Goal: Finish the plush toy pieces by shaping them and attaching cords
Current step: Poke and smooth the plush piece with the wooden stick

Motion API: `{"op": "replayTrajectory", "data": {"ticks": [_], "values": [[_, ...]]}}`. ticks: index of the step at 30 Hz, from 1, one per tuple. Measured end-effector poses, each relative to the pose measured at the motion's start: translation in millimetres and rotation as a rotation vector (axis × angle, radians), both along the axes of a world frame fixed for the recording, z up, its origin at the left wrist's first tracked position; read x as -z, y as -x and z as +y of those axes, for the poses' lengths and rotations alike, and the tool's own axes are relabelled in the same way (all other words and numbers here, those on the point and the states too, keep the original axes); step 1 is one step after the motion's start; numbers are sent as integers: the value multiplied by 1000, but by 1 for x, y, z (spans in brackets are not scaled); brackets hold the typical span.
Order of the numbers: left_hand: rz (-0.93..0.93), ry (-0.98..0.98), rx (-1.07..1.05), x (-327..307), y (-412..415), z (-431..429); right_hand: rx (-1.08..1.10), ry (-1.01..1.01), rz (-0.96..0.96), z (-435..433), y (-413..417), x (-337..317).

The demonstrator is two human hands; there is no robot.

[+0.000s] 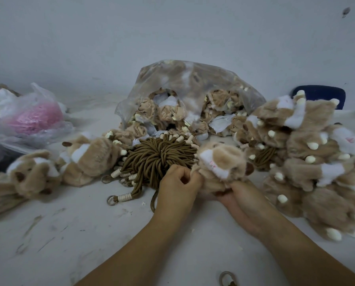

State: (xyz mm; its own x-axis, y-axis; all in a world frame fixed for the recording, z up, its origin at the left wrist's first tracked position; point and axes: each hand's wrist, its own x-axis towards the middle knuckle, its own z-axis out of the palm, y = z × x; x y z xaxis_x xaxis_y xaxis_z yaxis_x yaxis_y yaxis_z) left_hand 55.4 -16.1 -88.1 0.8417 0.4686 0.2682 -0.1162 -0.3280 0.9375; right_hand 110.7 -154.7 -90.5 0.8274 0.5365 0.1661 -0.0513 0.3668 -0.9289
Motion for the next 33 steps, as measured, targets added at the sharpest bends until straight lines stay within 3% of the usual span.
{"op": "replayTrajectory", "data": {"ticks": [5,8,10,18,26,28,33], "values": [[64,254,17,4,-3,5,-77,37,-53,2,8,-6],[-17,496,-127,-1,-8,27,-62,25,-14,-2,6,-2],[-88,524,-141,-3,-10,41,-44,-6,38,-6,3,-1],[-170,-132,260,-1,5,3,195,98,120,-15,-7,5],[-423,-541,228,-7,10,-9,252,148,117,-13,-11,3],[-340,-588,269,-7,10,-9,298,219,88,-10,-9,0],[-168,-482,333,-4,8,-6,403,337,-12,-7,-4,0]]}}
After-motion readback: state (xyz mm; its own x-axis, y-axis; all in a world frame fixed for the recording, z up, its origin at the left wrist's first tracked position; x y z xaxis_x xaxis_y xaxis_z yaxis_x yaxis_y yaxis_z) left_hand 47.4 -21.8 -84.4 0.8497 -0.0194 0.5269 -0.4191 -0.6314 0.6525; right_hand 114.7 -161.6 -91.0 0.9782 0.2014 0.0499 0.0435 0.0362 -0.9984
